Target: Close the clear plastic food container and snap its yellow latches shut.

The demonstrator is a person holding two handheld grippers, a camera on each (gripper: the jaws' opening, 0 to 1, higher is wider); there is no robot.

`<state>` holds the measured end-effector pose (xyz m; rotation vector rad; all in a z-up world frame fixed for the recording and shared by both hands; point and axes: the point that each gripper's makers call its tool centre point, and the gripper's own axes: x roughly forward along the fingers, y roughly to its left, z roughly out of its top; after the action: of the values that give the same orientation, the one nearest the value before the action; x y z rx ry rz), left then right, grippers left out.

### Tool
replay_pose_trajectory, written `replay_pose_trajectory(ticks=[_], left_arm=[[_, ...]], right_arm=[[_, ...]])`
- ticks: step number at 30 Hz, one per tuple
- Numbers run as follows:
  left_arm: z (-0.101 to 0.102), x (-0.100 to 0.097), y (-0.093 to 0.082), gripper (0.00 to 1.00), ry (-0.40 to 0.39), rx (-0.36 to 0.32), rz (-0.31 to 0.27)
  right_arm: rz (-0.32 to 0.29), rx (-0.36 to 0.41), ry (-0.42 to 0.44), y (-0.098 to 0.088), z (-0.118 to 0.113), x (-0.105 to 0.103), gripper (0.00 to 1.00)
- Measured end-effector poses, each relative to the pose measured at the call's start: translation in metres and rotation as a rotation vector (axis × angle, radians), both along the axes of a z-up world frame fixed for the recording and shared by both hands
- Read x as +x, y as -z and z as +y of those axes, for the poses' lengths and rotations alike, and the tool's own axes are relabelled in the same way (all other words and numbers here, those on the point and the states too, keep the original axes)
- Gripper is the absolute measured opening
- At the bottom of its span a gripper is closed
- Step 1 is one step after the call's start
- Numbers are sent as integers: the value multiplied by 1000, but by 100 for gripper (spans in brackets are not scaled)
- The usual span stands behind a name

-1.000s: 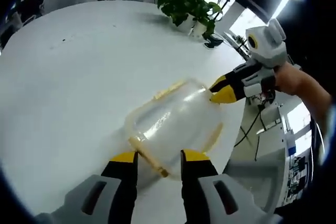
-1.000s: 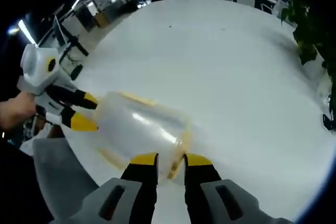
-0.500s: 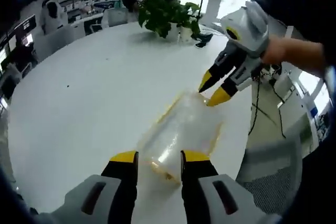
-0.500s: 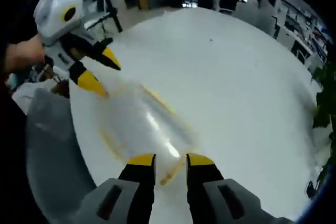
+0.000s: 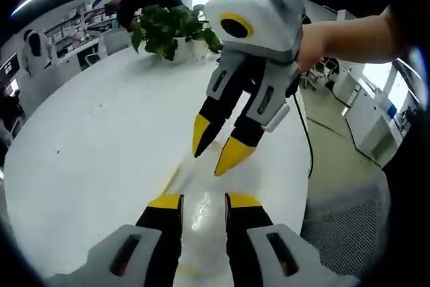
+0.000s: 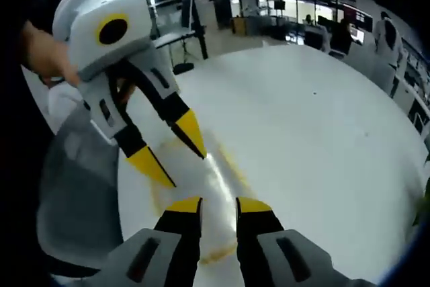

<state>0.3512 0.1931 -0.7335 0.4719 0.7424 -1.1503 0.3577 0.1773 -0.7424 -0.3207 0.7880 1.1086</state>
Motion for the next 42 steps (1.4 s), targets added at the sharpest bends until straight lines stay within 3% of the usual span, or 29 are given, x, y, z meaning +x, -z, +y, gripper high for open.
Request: replay_pose_trajectory(ticks=[9, 20, 34, 42], left_arm=[[3, -4, 12, 22, 8, 56, 8], [-2, -9, 18, 18, 39, 63, 10], [1, -21, 22, 18, 71, 80, 39], [1, -34, 25, 22, 112, 105, 28]], right_arm=[[-11, 22, -53, 0, 10, 4, 17], [-7, 18, -110, 6, 16, 2, 16], [-16, 31, -99, 4, 19, 18, 17], [10, 22, -95, 10, 18, 21, 17]])
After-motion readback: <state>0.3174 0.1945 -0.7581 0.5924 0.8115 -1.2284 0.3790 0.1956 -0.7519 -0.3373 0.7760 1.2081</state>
